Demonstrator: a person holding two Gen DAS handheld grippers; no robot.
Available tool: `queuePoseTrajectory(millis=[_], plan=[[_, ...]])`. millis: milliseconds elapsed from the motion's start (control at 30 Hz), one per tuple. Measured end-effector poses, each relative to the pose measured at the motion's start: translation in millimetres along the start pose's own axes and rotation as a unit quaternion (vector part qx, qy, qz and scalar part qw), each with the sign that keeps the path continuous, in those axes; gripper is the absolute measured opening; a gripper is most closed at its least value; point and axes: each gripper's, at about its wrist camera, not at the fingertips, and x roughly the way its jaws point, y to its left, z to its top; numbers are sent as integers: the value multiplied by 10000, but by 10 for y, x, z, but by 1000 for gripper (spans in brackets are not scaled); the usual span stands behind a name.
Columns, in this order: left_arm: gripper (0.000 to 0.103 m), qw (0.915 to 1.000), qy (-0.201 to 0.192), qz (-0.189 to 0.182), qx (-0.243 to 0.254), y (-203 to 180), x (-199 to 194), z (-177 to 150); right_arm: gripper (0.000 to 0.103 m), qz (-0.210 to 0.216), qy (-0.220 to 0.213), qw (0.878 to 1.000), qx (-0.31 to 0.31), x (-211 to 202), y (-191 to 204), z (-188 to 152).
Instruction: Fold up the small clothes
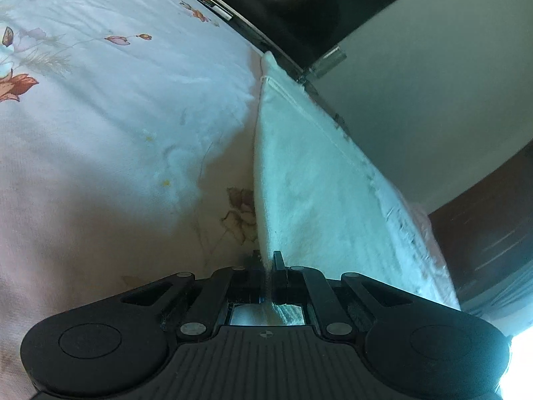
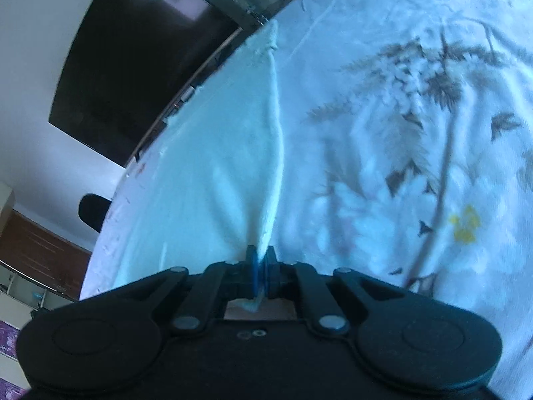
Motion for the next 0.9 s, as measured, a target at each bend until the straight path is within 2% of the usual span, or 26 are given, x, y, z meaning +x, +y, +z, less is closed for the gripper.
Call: queuePoseTrajectory(millis=[100, 200, 433, 667, 900], plan=[[4, 9994, -184, -227, -164, -67, 22, 141, 5, 61, -179, 9997, -148, -22, 100, 122], [4, 9987, -373, -341, -22, -269, 120, 504, 5, 200, -479, 9979, -395, -40, 251, 353], [4, 9959, -690, -449, 384, -757, 369, 1377, 5, 318, -1067, 9873, -1134, 95, 675, 1185], [4, 9954, -646, -304, 635, -1014, 1021, 2200, 5, 426, -1247, 9854, -1082, 526, 795, 2030], [4, 9962, -366, 9, 785, -1012, 2007, 2757, 5, 560, -1017, 9913, -622, 1255, 459, 2736]])
